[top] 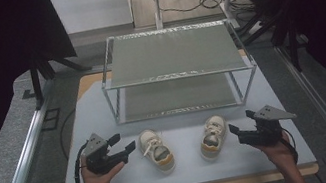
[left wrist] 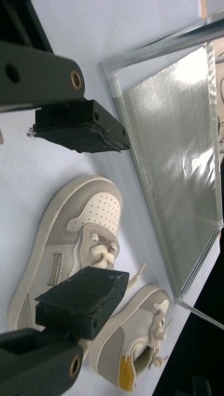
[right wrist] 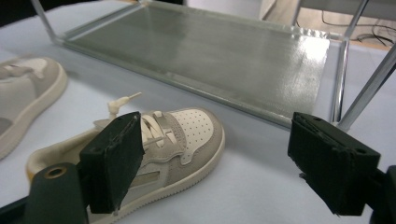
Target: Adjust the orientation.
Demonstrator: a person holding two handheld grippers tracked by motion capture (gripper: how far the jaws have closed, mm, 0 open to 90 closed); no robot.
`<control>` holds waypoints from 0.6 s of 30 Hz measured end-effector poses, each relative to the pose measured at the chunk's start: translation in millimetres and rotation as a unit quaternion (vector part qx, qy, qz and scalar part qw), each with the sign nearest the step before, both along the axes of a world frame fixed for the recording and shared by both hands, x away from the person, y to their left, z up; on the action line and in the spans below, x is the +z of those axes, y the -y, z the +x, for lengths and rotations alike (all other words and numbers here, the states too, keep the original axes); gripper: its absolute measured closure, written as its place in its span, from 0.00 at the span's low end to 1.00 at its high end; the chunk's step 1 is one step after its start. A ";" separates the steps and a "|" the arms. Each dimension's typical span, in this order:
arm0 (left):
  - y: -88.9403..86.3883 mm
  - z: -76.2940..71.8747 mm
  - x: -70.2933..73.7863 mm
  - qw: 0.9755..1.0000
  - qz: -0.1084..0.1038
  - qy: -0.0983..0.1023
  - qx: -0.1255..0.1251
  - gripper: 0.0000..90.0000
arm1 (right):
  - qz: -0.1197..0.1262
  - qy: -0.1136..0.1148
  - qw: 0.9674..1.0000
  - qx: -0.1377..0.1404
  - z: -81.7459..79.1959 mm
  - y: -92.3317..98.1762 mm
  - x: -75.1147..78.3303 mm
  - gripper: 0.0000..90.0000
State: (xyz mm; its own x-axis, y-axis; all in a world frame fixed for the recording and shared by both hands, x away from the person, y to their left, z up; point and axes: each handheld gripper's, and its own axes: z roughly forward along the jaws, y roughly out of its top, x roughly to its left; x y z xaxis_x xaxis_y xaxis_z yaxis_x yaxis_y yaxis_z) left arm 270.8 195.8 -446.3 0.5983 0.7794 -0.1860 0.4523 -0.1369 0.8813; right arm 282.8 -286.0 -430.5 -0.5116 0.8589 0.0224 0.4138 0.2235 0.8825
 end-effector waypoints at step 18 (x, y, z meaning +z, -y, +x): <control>20.0 -16.1 4.2 1.000 0.013 0.004 -0.018 0.34 | 0.002 0.006 0.997 0.077 -6.5 -20.6 9.3 0.42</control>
